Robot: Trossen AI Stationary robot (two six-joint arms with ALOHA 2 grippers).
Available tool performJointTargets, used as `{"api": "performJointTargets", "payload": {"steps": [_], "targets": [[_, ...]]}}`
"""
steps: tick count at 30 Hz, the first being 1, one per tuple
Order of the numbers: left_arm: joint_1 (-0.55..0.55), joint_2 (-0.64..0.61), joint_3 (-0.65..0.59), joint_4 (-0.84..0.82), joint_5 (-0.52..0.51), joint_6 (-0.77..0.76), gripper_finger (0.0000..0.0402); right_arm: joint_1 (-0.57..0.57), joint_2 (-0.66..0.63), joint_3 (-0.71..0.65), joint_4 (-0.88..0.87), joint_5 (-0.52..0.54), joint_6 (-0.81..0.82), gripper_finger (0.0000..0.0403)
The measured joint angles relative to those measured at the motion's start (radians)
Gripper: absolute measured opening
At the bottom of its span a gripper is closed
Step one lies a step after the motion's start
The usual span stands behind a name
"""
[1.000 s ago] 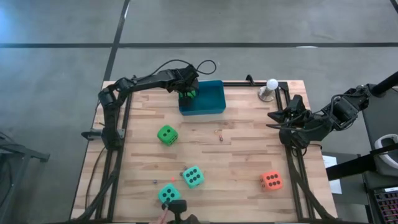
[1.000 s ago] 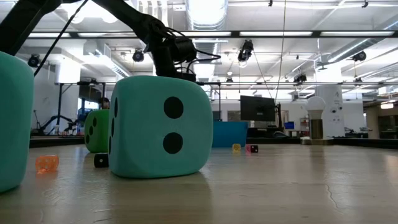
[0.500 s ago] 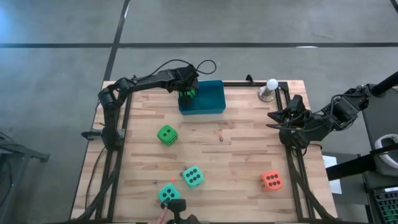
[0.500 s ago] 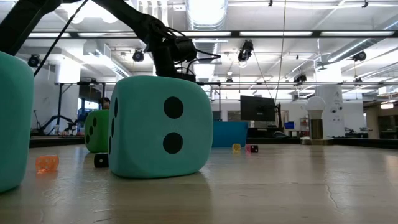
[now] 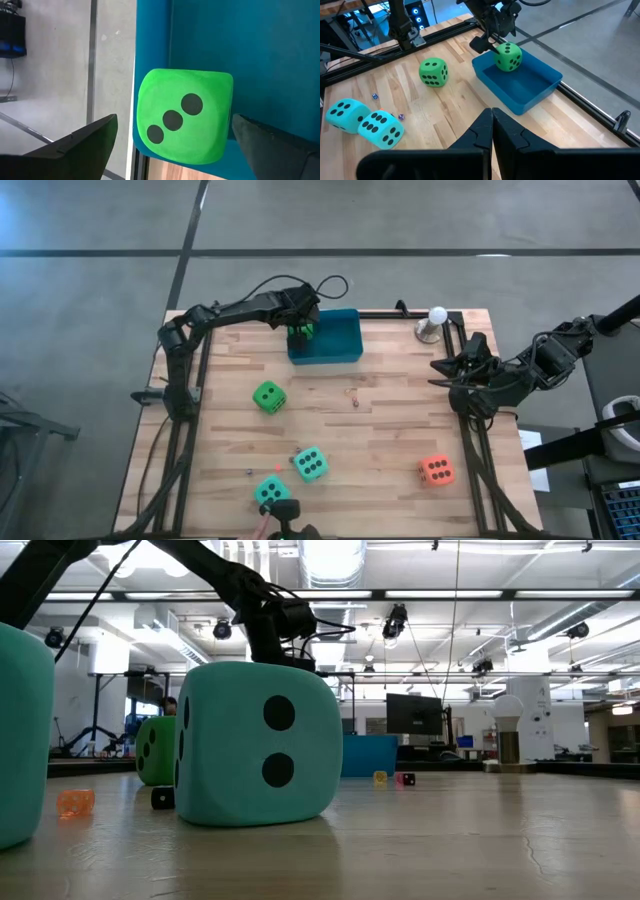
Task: Pick & Place Dice
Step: Put the large green dice into the blue bin
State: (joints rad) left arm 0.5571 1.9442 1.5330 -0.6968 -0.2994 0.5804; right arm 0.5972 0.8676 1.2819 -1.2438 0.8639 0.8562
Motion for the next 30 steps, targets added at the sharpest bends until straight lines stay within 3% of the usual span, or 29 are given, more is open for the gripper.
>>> {"api": "performJointTargets", "payload": {"steps": [14,30], "targets": [[-0.002,-0.016,0.000,0.018,-0.042,0.000,0.0391,0.000,0.000,0.000,0.000,0.000,0.000,0.0008],[-0.004,-0.016,0.000,0.018,-0.021,-0.001,0.0385,0.000,0.000,0.000,0.000,0.000,0.000,0.0008]]}}
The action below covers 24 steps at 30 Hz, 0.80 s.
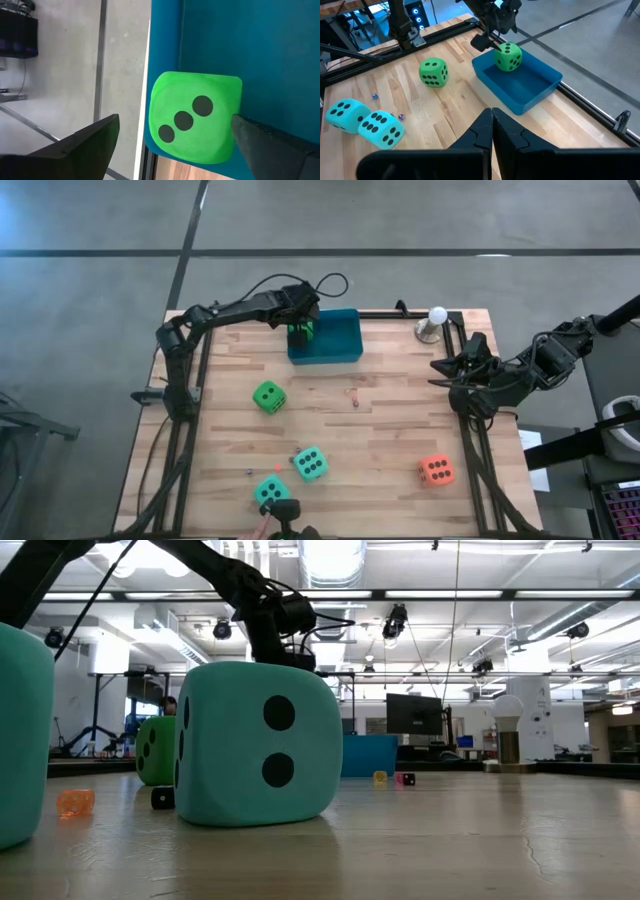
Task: Pick & Place Dice
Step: Put the large green dice into the blue bin
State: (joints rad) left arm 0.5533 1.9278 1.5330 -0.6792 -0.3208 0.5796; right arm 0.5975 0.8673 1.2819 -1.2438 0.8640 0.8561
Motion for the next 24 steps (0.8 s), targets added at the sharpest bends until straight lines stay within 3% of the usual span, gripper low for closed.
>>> {"api": "performJointTargets", "payload": {"steps": [8,17,24], "targets": [[-0.001,-0.008,0.000,-0.001,0.005,0.000,0.0383,0.000,0.000,0.000,0.000,0.000,0.000,0.0008],[-0.013,-0.099,0.000,-0.027,-0.001,-0.010,0.0379,0.000,0.000,0.000,0.000,0.000,0.000,0.0008],[-0.052,-0.183,0.000,-0.135,-0.056,-0.140,0.0377,0.000,0.000,0.000,0.000,0.000,0.000,0.0008]]}}
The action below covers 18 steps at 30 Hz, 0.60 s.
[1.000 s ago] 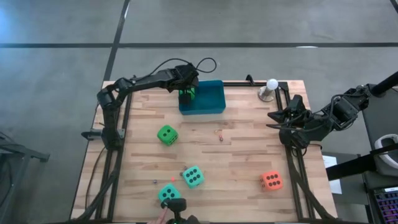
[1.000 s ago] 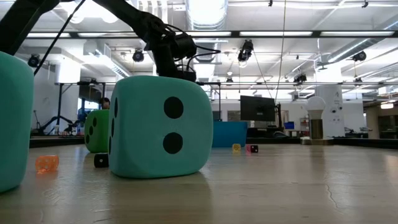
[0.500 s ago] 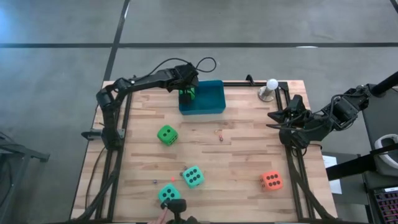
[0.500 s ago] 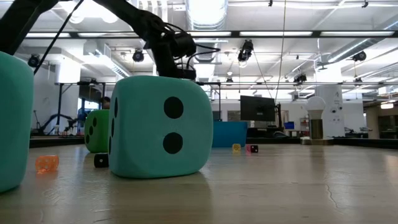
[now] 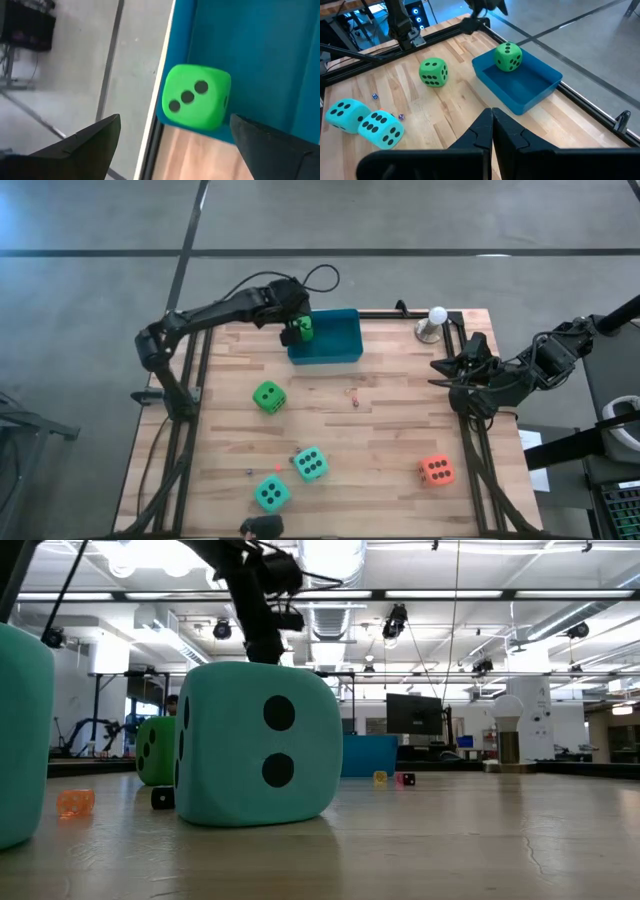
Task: Pick & Place Dice
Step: Put the large green dice into the blue bin
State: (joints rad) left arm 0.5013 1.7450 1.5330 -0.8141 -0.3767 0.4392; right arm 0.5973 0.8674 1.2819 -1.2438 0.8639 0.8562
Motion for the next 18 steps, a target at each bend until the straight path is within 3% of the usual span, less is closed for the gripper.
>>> {"api": "performJointTargets", "payload": {"steps": [18], "targets": [[-0.201,-0.232,0.000,-0.501,-0.020,-0.654,0.0376,0.000,0.000,0.000,0.000,0.000,0.000,0.0008]]}}
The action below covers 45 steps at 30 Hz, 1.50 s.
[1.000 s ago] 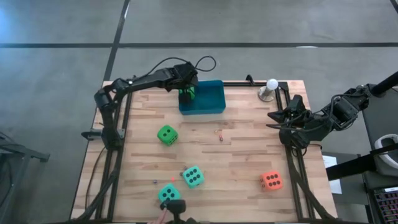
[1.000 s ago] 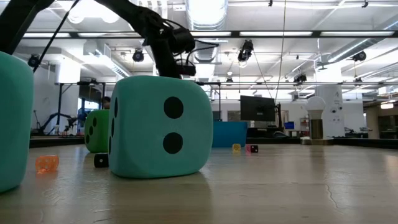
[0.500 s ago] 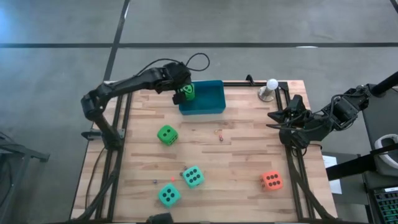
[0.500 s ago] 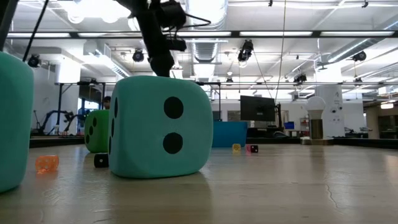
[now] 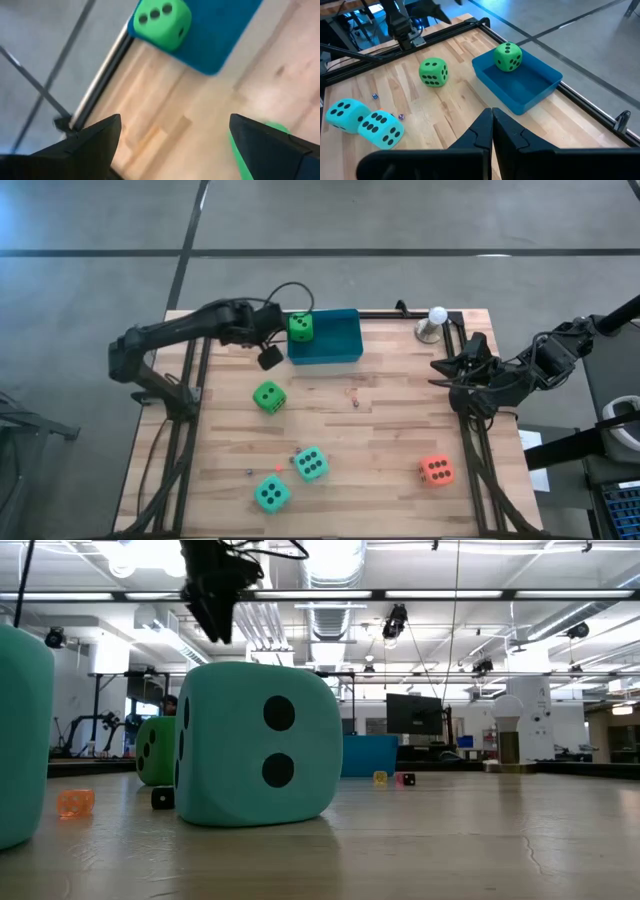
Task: Pick & Place Dice
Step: Put the large green dice into the blue bin
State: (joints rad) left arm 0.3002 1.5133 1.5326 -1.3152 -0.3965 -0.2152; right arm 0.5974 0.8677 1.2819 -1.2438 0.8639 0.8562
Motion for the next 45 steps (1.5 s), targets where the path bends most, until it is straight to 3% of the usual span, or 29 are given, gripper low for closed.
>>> {"api": "performJointTargets", "payload": {"steps": [6,15,19,24,45], "targets": [[-0.104,-0.069,0.000,-0.114,0.009,-0.198,0.0373,0.000,0.000,0.000,0.000,0.000,0.000,0.0008],[-0.233,-0.061,0.000,-0.121,0.136,-0.393,0.0371,0.000,0.000,0.000,0.000,0.000,-0.006,0.0008],[-0.267,-0.047,-0.001,-0.120,0.136,-0.462,0.0374,0.000,0.000,0.000,0.000,0.000,-0.161,0.0008],[-0.306,-0.043,-0.001,-0.118,0.136,-0.522,0.0371,0.000,0.000,0.000,0.000,0.000,-0.281,0.0008],[-0.371,-0.044,-0.001,-0.111,0.137,-0.624,0.0363,0.000,0.000,0.000,0.002,0.000,-0.281,0.0008]]}}
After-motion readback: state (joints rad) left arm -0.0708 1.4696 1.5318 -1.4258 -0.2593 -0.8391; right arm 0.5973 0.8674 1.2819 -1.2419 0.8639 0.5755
